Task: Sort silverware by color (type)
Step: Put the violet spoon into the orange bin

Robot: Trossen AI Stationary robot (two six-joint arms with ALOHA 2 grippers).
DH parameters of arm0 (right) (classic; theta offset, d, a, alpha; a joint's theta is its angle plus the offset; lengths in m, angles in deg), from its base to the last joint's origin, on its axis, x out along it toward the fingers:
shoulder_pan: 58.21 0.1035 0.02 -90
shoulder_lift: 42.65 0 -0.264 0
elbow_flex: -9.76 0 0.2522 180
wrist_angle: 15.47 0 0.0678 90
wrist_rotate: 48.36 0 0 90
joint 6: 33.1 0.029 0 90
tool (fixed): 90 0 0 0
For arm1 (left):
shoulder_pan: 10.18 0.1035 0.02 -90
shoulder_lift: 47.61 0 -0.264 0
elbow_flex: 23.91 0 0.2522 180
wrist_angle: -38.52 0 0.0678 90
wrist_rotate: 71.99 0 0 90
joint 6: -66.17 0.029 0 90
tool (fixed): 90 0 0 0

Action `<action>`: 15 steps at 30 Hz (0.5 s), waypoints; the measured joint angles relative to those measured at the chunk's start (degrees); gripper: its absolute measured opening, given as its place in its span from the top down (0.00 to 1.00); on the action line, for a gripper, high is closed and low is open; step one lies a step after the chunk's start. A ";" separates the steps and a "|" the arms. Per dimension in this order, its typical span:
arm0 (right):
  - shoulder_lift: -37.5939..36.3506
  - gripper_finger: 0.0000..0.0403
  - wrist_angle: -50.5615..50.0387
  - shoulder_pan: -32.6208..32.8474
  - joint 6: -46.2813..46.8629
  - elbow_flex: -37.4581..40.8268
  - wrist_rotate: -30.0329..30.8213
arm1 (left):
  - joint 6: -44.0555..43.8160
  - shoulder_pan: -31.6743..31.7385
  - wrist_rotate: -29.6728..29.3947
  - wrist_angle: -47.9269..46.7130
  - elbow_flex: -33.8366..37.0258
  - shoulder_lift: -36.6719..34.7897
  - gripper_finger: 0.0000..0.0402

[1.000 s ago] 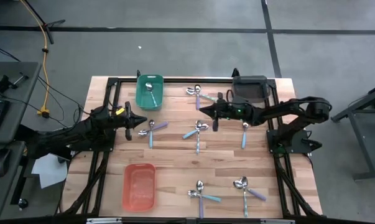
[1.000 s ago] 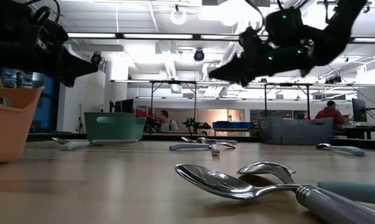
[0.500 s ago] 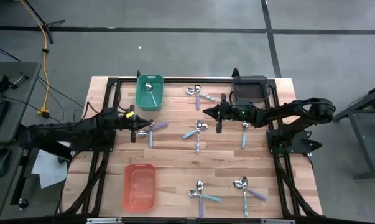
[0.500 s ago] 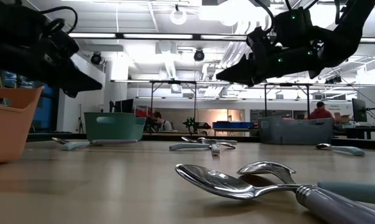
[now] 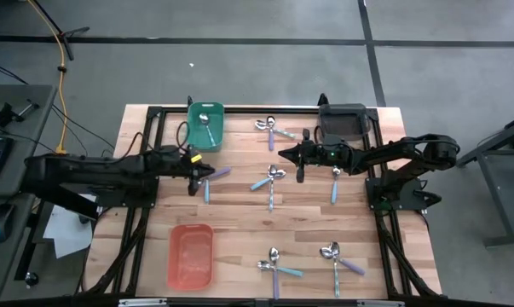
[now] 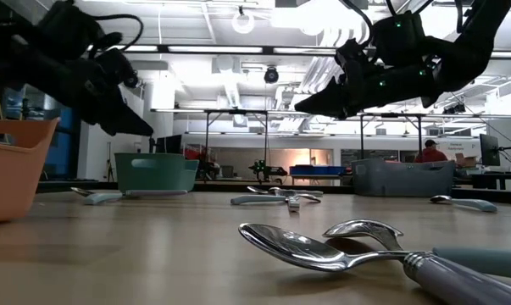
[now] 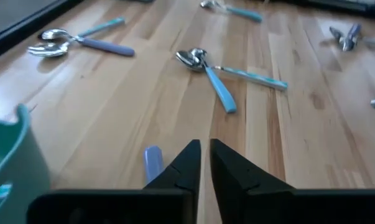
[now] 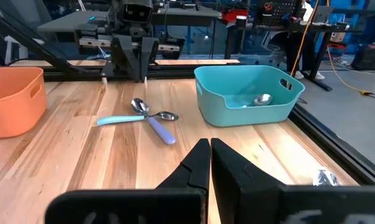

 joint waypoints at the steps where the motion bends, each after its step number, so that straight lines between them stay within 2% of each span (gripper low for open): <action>1: 0.00 1.00 -0.06 0.00 -0.06 0.00 0.00 | 0.42 -0.27 -0.21 0.00 -0.91 1.77 0.90; 6: 0.00 1.00 -1.02 0.00 -0.02 0.00 0.00 | 1.60 -0.80 -0.63 -0.14 -5.25 10.34 0.82; 10: 0.00 1.00 -1.64 0.00 -0.02 0.00 0.00 | 1.65 -0.80 -0.69 -2.52 -8.33 16.40 0.79; 15: 0.00 1.00 -2.19 0.02 -0.01 0.00 0.00 | 1.73 -0.80 -6.73 -4.72 -11.46 23.41 0.78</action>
